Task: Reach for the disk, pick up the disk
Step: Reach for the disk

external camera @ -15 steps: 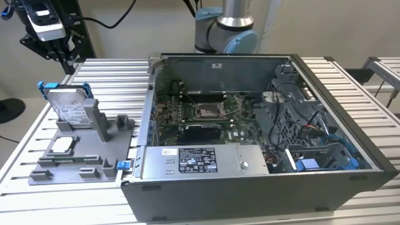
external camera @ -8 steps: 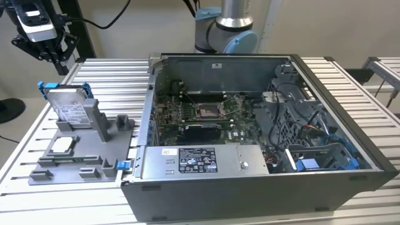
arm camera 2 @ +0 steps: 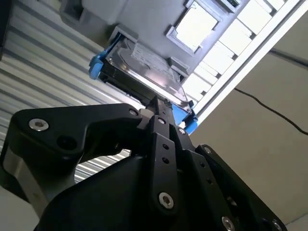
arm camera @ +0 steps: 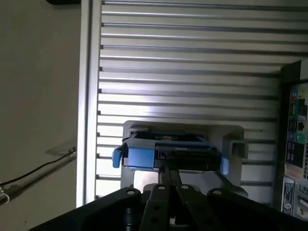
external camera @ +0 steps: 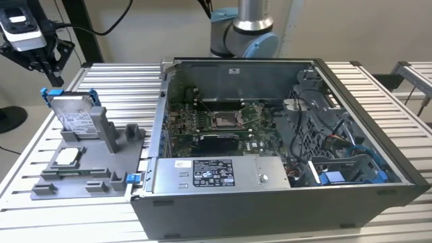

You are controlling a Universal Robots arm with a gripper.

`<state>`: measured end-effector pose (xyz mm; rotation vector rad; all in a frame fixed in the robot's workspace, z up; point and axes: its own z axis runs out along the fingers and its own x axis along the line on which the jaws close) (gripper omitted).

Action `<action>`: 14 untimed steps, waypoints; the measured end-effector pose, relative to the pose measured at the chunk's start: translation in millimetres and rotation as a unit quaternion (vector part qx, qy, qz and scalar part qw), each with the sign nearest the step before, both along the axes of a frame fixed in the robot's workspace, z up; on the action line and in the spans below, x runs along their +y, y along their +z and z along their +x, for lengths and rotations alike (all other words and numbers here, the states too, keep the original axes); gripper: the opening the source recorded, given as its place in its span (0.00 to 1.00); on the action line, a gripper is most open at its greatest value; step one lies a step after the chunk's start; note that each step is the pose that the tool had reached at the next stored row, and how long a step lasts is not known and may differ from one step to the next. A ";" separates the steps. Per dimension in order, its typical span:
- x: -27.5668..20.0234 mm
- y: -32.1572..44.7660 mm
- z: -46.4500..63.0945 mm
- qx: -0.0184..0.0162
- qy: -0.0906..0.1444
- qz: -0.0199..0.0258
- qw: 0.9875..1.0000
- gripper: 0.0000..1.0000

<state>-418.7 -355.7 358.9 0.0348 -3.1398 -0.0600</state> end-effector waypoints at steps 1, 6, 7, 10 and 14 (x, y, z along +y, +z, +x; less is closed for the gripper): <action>-1.0 0.0 -2.0 0.000 0.000 0.000 1.000 0.00; -5.5 0.0 -10.3 0.000 0.000 0.000 1.000 0.00; -6.0 0.0 -11.4 0.000 0.000 0.000 1.000 0.00; -6.4 0.0 -12.0 0.000 0.000 0.000 1.000 0.00; -6.5 0.0 -12.3 0.000 0.000 0.000 1.000 0.00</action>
